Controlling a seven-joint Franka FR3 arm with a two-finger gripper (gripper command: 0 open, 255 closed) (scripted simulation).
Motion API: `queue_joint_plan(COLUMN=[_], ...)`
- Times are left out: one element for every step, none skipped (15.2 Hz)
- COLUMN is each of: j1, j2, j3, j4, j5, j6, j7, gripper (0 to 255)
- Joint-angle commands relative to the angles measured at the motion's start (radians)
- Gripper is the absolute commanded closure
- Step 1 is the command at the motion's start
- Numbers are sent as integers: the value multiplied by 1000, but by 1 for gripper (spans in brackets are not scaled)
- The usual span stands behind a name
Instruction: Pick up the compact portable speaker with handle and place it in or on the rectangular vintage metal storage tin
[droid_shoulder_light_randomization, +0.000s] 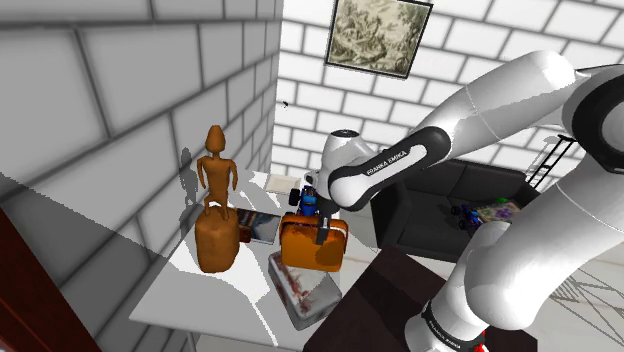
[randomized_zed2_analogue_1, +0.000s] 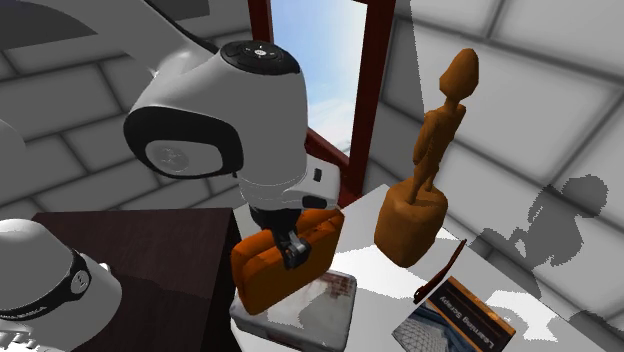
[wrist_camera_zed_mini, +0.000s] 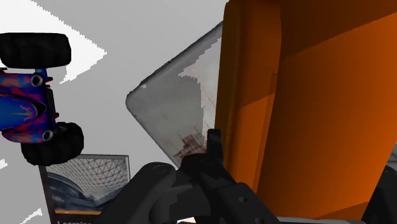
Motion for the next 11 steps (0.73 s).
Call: queue_joint_plan(j1=[0,0,1,1,2,2,3,4,4,5,5], j2=[25,39,54,68,84,99,114,130,146,165,164], j3=[-2,-2,-2,-2,-2,-2,-2,-2,-2,-2,-2], j4=[-8,-11,-13,-16,-18,-19,-21,-22,-23,-23,-23], j5=[2,4,6,7,9,11,14,16,19,22,22], j6=[36,53,70,87,104,121,138,154,171,190,190], j7=[-5,-6,-8,-9,-11,-13,-15,-17,-19,-22,-22], gripper=[255,255,255,255,255,255,255,255,255,255,255])
